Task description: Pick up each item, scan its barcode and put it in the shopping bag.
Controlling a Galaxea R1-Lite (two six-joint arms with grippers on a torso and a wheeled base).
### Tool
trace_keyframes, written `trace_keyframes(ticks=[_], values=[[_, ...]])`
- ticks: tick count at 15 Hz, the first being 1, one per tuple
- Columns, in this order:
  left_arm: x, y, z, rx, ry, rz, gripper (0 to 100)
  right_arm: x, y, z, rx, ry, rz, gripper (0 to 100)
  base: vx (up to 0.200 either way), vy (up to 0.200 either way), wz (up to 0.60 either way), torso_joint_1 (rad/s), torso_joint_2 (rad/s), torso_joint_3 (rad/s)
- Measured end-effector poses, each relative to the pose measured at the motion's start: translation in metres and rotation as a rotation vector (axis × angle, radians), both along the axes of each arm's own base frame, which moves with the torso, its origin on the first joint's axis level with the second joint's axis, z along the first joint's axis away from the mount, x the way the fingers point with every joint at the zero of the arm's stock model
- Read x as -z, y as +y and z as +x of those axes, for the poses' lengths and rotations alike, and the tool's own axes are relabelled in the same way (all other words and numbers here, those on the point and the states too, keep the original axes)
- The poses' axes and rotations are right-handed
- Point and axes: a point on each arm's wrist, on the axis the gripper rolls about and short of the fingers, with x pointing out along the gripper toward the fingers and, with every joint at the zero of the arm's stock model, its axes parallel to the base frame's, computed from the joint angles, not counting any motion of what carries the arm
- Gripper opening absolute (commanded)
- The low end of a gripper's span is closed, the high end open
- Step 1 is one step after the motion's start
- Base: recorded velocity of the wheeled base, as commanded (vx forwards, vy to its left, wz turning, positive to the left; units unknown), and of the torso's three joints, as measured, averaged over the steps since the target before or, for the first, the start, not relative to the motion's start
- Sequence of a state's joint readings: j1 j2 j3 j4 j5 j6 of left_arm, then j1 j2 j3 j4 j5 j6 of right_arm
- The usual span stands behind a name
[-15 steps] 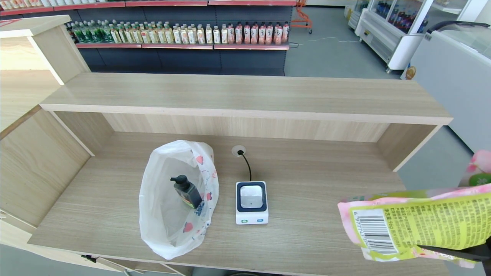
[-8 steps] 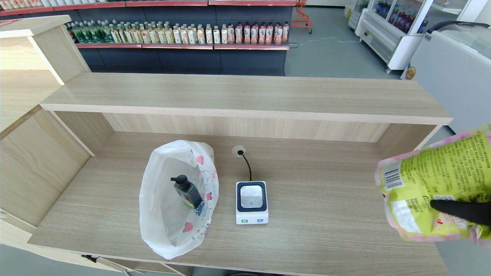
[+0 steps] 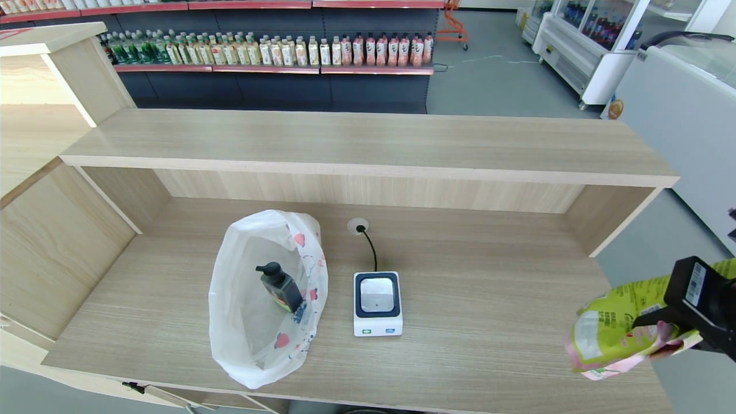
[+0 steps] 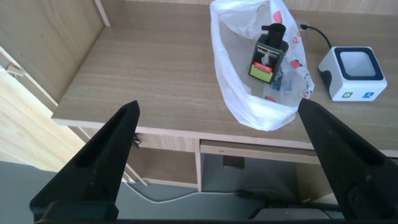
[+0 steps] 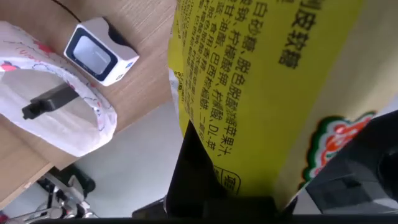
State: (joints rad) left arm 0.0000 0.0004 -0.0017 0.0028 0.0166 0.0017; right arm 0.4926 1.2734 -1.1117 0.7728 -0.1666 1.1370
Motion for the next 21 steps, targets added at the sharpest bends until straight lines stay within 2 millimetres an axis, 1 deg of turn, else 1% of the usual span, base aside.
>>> trace_keyframes(ticks=[1, 3, 6, 9, 18, 21], values=[[0.0, 0.0, 0.0, 0.0, 0.0, 0.0, 100, -0.004, 0.01, 0.002, -0.03, 0.013, 0.034, 0, 0.0, 0.0, 0.0, 0.0, 0.0, 0.0], [0.0, 0.0, 0.0, 0.0, 0.0, 0.0, 100, -0.007, 0.021, 0.006, -0.075, 0.025, 0.057, 0, 0.0, 0.0, 0.0, 0.0, 0.0, 0.0], [0.0, 0.0, 0.0, 0.0, 0.0, 0.0, 100, -0.006, 0.027, 0.009, -0.1, 0.037, 0.061, 0, 0.0, 0.0, 0.0, 0.0, 0.0, 0.0], [0.0, 0.0, 0.0, 0.0, 0.0, -0.001, 100, -0.005, 0.029, 0.01, -0.115, 0.053, 0.071, 0, 0.0, 0.0, 0.0, 0.0, 0.0, 0.0], [0.0, 0.0, 0.0, 0.0, 0.0, -0.002, 100, -0.002, 0.033, 0.014, -0.129, 0.075, 0.082, 0, 0.0, 0.2, 0.0, 0.002, 0.0, 0.001], [0.0, 0.0, 0.0, 0.0, 0.0, -0.002, 100, 0.0, 0.038, 0.022, -0.114, 0.091, 0.083, 0, 0.0, 0.2, 0.0, 0.001, 0.0, 0.005]])
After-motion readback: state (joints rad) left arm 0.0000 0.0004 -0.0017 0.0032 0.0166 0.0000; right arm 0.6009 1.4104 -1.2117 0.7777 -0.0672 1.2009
